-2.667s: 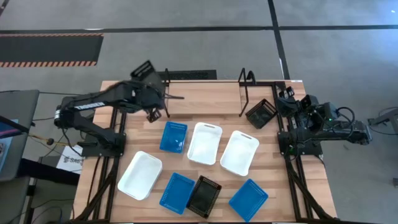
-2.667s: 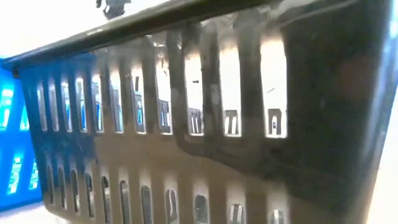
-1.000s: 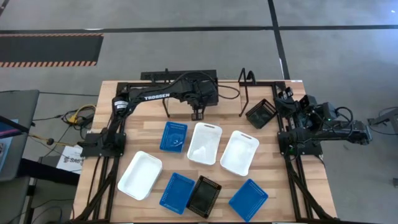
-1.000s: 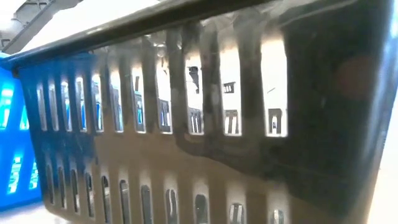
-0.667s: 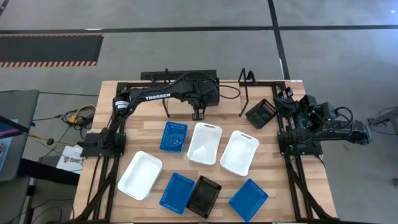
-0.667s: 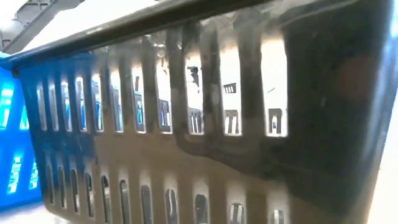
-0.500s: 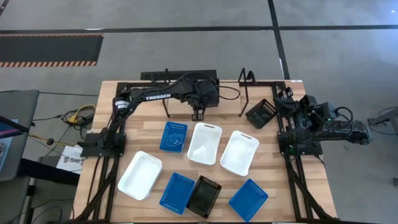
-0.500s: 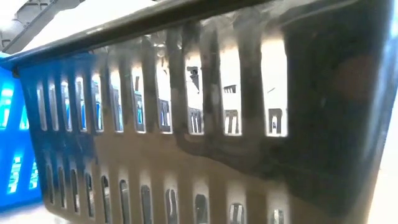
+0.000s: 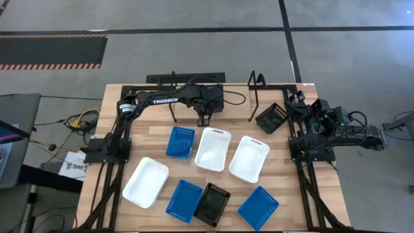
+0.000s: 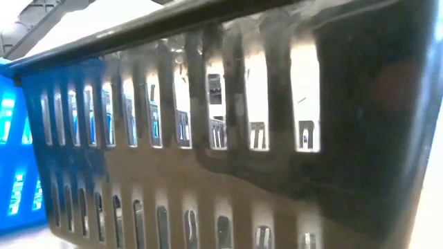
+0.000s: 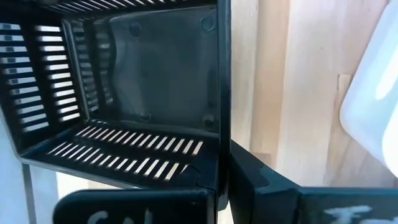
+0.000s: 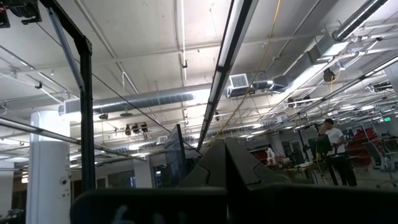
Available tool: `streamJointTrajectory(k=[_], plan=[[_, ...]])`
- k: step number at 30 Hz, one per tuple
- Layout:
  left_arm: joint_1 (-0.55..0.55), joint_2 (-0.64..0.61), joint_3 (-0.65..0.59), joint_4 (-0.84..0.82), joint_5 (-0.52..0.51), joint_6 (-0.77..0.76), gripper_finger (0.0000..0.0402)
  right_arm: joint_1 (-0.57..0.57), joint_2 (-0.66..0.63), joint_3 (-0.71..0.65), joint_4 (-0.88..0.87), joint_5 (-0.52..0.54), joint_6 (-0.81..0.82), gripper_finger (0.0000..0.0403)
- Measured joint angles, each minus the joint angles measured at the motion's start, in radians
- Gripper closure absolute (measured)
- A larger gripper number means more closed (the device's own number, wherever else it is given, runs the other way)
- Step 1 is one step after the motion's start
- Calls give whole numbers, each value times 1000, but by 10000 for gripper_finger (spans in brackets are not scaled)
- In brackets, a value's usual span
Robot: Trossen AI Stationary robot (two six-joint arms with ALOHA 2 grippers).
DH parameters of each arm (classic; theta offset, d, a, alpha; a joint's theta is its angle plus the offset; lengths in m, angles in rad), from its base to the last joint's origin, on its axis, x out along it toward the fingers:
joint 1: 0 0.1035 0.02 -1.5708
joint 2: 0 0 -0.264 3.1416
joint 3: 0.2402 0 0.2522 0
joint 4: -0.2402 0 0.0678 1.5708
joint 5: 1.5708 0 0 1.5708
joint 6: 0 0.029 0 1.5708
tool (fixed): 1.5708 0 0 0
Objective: Stack baskets on shelf by color
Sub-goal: Put the top left black bin on the shelf
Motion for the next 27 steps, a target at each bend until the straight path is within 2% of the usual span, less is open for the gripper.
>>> streamJointTrajectory(k=[11,20,27], plan=[[0,0,-60,36,12,1,401,0,0,0,0,0,0,397],[0,0,-61,67,12,-17,401,0,0,0,0,0,0,397],[-6,0,-61,67,11,4,375,0,0,0,4,0,0,397]])
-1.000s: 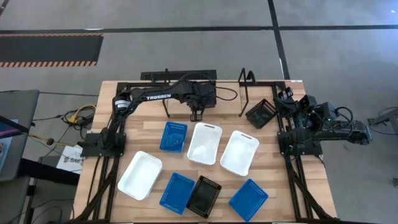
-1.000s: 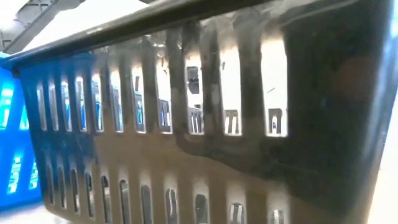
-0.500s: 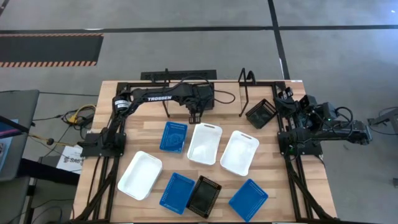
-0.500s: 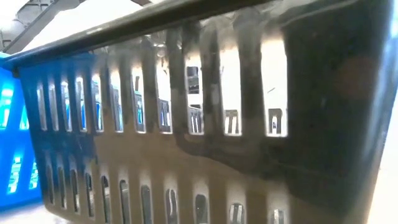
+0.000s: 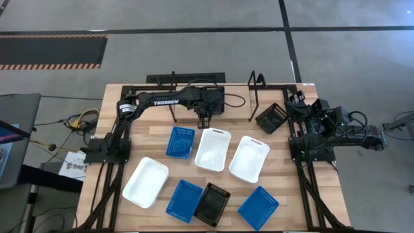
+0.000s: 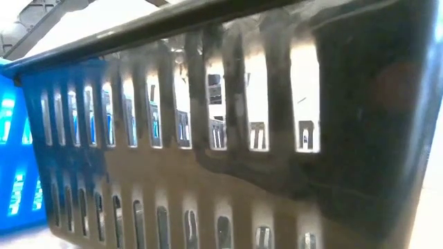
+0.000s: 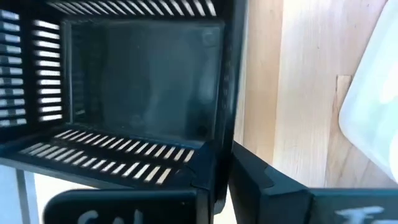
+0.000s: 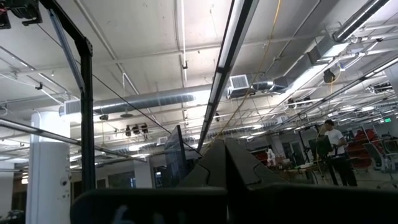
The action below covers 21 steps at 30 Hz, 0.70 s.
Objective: Stack baskets on shelf by color
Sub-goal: Put the top left black bin on the shelf, then put the bottom left white bin on the shelf
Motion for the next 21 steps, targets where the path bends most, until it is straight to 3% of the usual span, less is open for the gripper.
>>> streamJointTrajectory(k=[11,15,21], plan=[[-1,0,65,-11,-5,-12,286,0,0,0,-1,0,0,397],[-1,-3,182,-70,-4,-62,267,0,0,0,-1,0,0,397],[-1,-3,417,-349,-2,-224,263,0,0,0,-2,0,0,397]])
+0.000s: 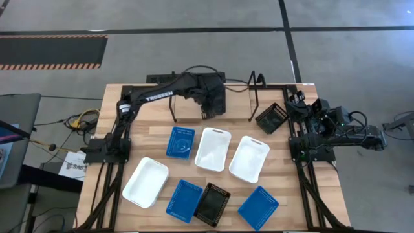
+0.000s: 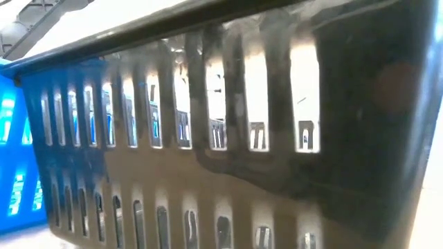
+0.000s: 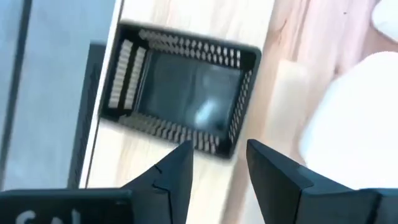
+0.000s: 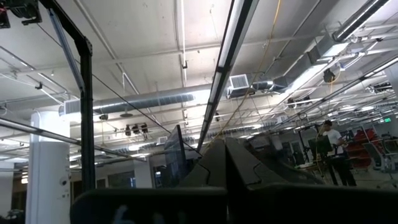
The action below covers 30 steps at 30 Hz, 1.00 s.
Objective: Stack baskets on shelf by color
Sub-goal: Put the bottom left white bin on the shelf
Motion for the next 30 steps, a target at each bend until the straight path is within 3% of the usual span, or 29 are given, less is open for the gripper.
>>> streamJointTrajectory(k=[5,10,16,23,30], plan=[[-14,-2,151,-290,38,-104,264,0,0,0,-1,0,0,397],[-71,-85,134,-281,134,-143,264,3,-1,0,-16,0,0,397],[-188,-216,72,-278,31,-254,264,2,-12,0,-28,0,0,397],[-332,-464,-205,-278,-93,-523,264,2,-19,0,-29,0,0,397],[-428,-707,-635,-280,-65,-830,264,2,-19,0,-30,0,-1,397]])
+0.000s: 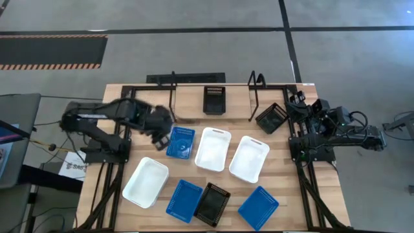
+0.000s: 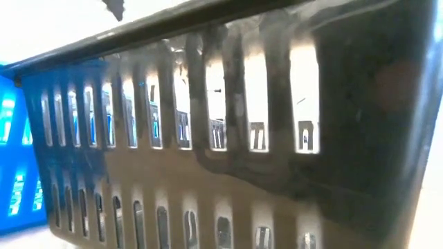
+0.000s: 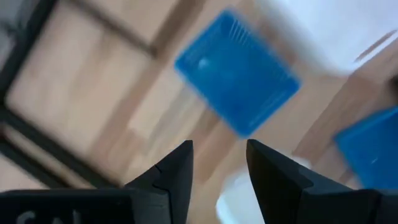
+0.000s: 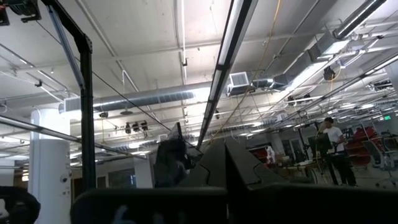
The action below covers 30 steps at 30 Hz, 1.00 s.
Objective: Stack baskets on shelf by color
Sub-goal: Put the bottom left white bin on the shelf
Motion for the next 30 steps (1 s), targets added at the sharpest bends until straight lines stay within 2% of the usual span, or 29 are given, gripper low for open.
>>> streamJointTrajectory(k=[6,10,13,20,30], plan=[[-55,-105,-309,12,141,0,264,0,0,0,0,0,-3,397],[-77,-111,-445,35,219,91,264,-2,0,0,0,1,-3,397],[-79,-102,-514,121,254,170,264,-2,0,0,0,1,-3,397],[-79,-64,-555,304,278,346,264,-2,0,0,1,2,0,397],[-85,-58,-555,303,308,511,264,-2,1,0,1,3,1,397]])
